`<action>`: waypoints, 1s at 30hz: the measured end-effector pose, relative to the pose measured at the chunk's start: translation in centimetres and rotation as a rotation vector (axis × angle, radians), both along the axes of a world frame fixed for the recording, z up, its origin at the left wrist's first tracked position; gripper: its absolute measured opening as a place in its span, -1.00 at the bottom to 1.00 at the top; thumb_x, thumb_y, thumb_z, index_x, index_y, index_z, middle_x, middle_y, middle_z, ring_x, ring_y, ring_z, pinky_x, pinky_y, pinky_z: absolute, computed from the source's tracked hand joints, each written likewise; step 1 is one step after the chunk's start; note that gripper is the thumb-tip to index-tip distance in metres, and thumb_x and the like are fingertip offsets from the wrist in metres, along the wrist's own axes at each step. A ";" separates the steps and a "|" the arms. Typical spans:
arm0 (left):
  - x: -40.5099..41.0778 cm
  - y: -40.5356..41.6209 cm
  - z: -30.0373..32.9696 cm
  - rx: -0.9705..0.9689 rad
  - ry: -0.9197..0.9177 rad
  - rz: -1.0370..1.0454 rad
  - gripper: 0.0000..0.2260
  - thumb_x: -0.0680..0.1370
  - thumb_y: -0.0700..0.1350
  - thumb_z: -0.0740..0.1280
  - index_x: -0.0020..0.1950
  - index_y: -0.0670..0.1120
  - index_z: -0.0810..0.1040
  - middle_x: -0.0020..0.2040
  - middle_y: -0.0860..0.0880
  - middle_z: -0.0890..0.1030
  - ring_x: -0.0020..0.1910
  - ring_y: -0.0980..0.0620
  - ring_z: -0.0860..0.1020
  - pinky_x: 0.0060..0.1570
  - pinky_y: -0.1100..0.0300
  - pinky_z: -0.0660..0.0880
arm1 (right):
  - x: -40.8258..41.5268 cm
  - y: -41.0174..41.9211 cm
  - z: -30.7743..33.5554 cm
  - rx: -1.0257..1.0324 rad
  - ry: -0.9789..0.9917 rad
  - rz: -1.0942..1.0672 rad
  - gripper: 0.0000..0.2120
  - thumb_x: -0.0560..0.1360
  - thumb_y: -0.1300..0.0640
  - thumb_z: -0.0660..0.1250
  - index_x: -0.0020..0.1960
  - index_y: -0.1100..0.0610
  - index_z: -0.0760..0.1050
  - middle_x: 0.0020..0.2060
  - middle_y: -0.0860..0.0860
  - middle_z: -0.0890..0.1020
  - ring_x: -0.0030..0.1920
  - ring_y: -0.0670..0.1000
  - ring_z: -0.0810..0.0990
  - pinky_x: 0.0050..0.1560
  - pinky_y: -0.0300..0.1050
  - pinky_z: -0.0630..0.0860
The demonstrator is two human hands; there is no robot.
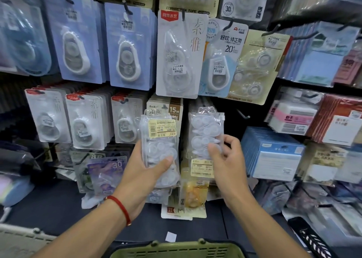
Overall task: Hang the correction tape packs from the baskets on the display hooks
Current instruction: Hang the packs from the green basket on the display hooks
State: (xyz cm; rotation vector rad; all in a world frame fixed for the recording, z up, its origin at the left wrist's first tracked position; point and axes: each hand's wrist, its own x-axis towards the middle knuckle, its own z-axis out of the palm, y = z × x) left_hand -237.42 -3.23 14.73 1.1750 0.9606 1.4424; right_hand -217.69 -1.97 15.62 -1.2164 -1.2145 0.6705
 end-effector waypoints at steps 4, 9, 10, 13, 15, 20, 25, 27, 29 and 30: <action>-0.2 0.2 -0.2 0.004 0.007 0.006 -0.55 0.53 -0.30 0.50 0.33 0.06 0.54 0.13 0.10 0.74 0.11 0.15 0.71 -0.09 0.39 0.60 | 0.7 0.4 0.2 -0.006 0.019 -0.023 -0.81 0.64 0.06 0.40 0.19 -0.12 0.47 -0.08 -0.14 0.76 -0.02 0.06 0.73 0.16 0.28 0.63; -0.4 0.5 -0.4 0.019 -0.014 0.000 -0.53 0.54 -0.29 0.50 0.36 0.07 0.52 0.18 0.08 0.73 0.16 0.11 0.70 -0.03 0.32 0.63 | 0.9 0.7 -0.6 0.009 0.020 -0.094 -0.83 0.62 0.01 0.40 0.18 -0.12 0.48 -0.14 -0.12 0.75 -0.13 0.06 0.70 -0.03 0.15 0.63; -0.4 0.6 -0.5 0.018 -0.015 -0.002 -0.53 0.54 -0.28 0.51 0.37 0.09 0.52 0.19 0.08 0.73 0.17 0.11 0.70 -0.02 0.32 0.63 | 0.9 0.8 -0.7 0.003 0.005 -0.107 -0.83 0.62 -0.01 0.40 0.18 -0.14 0.49 -0.15 -0.12 0.75 -0.18 0.01 0.69 -0.08 0.09 0.62; -0.5 0.7 -0.7 0.022 -0.008 -0.004 -0.53 0.55 -0.29 0.49 0.33 0.16 0.53 0.17 0.13 0.73 0.14 0.17 0.70 -0.06 0.37 0.62 | 1.4 1.2 -0.8 -0.050 -0.074 -0.124 -0.76 0.63 -0.08 0.37 0.26 -0.08 0.49 -0.07 -0.08 0.72 -0.11 -0.08 0.67 -0.08 -0.04 0.57; -0.5 0.8 -0.8 0.028 0.013 -0.017 -0.49 0.56 -0.35 0.44 0.28 0.23 0.53 0.14 0.23 0.72 0.10 0.27 0.68 -0.11 0.43 0.59 | 1.7 1.2 -1.0 -0.118 -0.199 -0.160 -0.61 0.65 -0.12 0.33 0.41 0.00 0.42 0.14 -0.09 0.63 0.11 -0.07 0.62 0.13 -0.02 0.54; -0.1 0.9 -1.5 0.015 0.009 -0.124 -0.47 0.57 -0.36 0.42 0.33 0.22 0.52 0.20 0.18 0.72 0.17 0.20 0.68 0.00 0.32 0.63 | 1.2 0.0 -1.0 -0.115 -0.291 0.023 -0.78 0.64 -0.14 0.34 0.24 -0.11 0.56 0.10 -0.21 0.65 0.09 -0.26 0.61 0.12 -0.19 0.50; 1.1 0.6 -2.1 0.043 -0.017 -0.264 -0.44 0.49 -0.22 0.55 0.43 0.02 0.47 0.28 -0.05 0.70 0.27 -0.04 0.68 0.15 0.12 0.65 | -0.5 -1.2 -1.7 -0.103 -0.275 0.284 -0.88 0.64 -0.05 0.40 0.12 -0.07 0.66 -0.02 -0.20 0.73 0.01 -0.18 0.68 0.07 -0.16 0.63; 1.8 0.7 -2.3 0.034 -0.001 -0.245 -0.47 0.49 -0.20 0.56 0.40 -0.01 0.48 0.26 -0.07 0.70 0.27 -0.09 0.67 0.18 0.03 0.65 | -0.2 -1.5 -2.0 -0.095 -0.271 0.257 -0.88 0.65 -0.01 0.38 0.09 -0.01 0.68 -0.07 -0.14 0.74 -0.01 -0.12 0.70 0.04 -0.10 0.65; 2.5 0.8 -2.3 0.018 0.022 -0.215 -0.55 0.53 -0.19 0.54 0.36 0.03 0.51 0.23 -0.03 0.72 0.25 -0.06 0.68 0.16 0.03 0.67 | 0.4 -1.7 -2.1 -0.096 -0.238 0.217 -0.88 0.68 0.05 0.35 0.04 -0.01 0.66 -0.09 -0.09 0.74 -0.02 -0.07 0.71 0.05 -0.02 0.66; 2.8 0.9 -2.3 0.000 0.030 -0.206 -0.60 0.57 -0.20 0.51 0.34 0.08 0.53 0.21 0.00 0.72 0.22 -0.05 0.69 0.10 0.05 0.69 | 0.7 -1.7 -2.0 -0.097 -0.174 0.185 -0.88 0.69 0.07 0.33 0.06 -0.03 0.64 -0.07 -0.08 0.75 -0.01 -0.06 0.72 0.05 -0.02 0.66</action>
